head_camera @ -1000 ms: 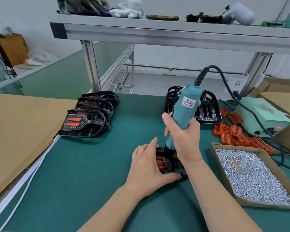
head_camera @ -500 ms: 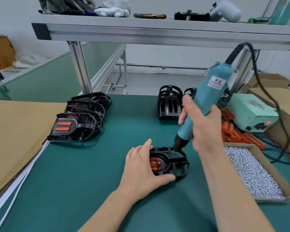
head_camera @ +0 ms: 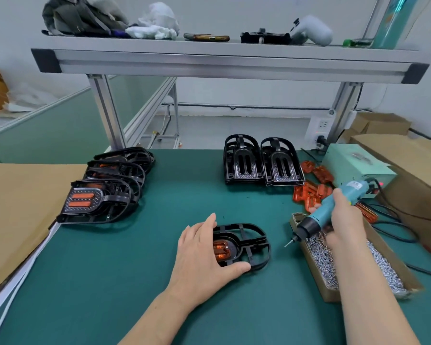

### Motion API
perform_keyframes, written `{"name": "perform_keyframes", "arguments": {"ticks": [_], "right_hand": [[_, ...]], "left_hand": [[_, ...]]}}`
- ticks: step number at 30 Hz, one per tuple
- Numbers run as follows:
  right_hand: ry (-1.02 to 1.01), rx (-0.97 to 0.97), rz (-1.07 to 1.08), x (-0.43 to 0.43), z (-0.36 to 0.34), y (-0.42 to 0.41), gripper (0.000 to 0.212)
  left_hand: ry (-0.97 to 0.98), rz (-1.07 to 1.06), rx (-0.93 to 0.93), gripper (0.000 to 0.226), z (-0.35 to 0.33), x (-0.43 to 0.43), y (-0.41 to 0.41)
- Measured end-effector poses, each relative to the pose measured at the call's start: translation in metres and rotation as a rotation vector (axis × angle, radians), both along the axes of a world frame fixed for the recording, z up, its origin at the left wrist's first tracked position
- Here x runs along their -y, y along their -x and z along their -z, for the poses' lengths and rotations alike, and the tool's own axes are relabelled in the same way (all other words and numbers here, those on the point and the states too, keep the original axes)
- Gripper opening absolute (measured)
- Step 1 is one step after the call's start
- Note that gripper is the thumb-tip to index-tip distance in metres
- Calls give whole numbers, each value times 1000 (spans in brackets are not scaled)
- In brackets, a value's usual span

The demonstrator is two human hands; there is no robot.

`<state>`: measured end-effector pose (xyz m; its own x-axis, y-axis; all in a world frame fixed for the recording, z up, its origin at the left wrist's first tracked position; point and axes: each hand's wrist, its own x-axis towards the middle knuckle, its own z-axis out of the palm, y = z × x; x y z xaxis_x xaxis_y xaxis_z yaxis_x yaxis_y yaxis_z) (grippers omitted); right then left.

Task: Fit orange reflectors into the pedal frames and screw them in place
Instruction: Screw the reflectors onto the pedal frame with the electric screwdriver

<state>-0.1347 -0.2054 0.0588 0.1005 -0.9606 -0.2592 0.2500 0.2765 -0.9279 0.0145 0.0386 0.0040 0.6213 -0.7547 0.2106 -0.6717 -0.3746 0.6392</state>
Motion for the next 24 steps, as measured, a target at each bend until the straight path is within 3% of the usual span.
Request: {"name": "perform_keyframes", "arguments": {"ticks": [5, 13, 17, 20, 24], "right_hand": [[-61, -140, -26, 4, 13, 9, 49], [139, -716, -53, 1, 20, 31, 64], [299, -1040, -235, 2, 16, 46, 66], [431, -1305, -294, 4, 12, 58, 53], [461, -1405, -516, -1, 3, 69, 22]], "left_hand": [[-12, -6, 13, 119, -1, 0, 1], [3, -5, 51, 119, -3, 0, 3], [-3, -6, 51, 119, -2, 0, 4], [-7, -7, 48, 120, -2, 0, 4], [-14, -8, 56, 122, -2, 1, 4]]}}
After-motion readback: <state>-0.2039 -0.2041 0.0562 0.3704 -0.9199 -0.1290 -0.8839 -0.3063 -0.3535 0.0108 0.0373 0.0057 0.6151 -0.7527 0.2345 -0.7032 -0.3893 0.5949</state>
